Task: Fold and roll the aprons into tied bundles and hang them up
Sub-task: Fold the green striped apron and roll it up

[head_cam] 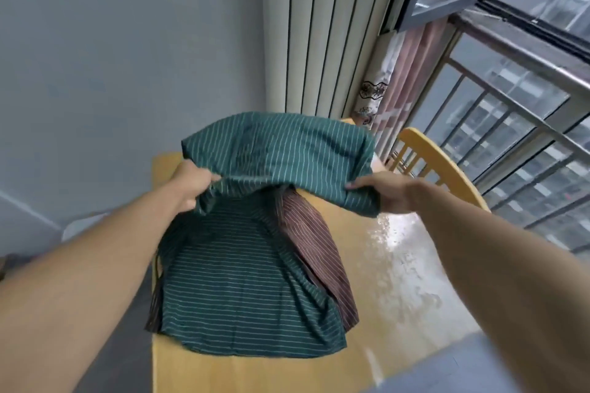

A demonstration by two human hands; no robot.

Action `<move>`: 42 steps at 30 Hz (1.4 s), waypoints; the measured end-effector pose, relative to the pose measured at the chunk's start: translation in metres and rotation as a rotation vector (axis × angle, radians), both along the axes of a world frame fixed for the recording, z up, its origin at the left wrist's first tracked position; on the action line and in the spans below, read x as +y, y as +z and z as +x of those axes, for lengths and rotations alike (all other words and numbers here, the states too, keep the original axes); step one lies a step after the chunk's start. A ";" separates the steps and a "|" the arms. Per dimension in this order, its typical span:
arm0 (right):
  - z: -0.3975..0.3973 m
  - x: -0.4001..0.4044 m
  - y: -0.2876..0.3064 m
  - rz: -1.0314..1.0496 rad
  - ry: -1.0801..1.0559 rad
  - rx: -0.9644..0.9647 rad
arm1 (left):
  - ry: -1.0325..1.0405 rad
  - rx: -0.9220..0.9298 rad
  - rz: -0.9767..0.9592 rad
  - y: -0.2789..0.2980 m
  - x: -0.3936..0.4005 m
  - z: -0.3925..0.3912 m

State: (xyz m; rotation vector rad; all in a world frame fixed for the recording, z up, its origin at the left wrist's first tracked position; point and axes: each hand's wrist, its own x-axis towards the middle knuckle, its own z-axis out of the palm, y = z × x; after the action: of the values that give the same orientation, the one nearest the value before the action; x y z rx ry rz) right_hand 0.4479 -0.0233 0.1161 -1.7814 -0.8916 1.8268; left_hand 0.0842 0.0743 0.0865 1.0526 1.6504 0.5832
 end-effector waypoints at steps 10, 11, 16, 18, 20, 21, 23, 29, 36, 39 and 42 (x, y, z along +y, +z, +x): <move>-0.085 -0.124 -0.142 -0.458 -0.172 -0.035 | -0.356 -0.277 -0.691 -0.122 -0.052 -0.125; -0.090 -0.129 -0.138 -0.408 -0.188 0.056 | -0.321 -0.419 -0.677 -0.123 -0.049 -0.134; -0.110 -0.156 -0.114 -0.226 -0.119 0.318 | -0.478 -0.621 -0.714 -0.128 -0.051 -0.143; -0.114 -0.167 -0.118 -0.320 -0.079 0.232 | -0.643 -0.359 -0.760 -0.138 -0.057 -0.144; -0.121 -0.177 -0.123 -0.500 -0.044 0.005 | -0.804 0.033 -0.752 -0.148 -0.064 -0.149; -0.124 -0.183 -0.125 -0.567 -0.032 -0.103 | -0.852 0.147 -0.753 -0.150 -0.068 -0.153; -0.124 -0.192 -0.130 -0.626 -0.032 -0.275 | -0.823 0.214 -0.763 -0.149 -0.069 -0.157; -0.121 -0.212 -0.096 -0.210 -0.537 0.023 | -0.287 -0.356 -0.645 -0.116 -0.054 -0.153; -0.111 -0.212 -0.048 0.157 -0.844 0.305 | -0.177 -0.648 -0.407 -0.066 -0.066 -0.119; -0.115 -0.211 -0.047 0.175 -1.025 0.330 | -0.219 -0.551 -0.454 -0.061 -0.068 -0.113; -0.118 -0.214 -0.054 0.151 -1.085 0.272 | -0.297 -0.538 -0.560 -0.067 -0.069 -0.121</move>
State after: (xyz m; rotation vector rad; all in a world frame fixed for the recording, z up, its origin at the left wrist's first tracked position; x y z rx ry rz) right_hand 0.3302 -0.2377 0.0618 -1.4040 0.0911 1.1668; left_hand -0.0367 0.0055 0.0193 0.6314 1.0605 0.1601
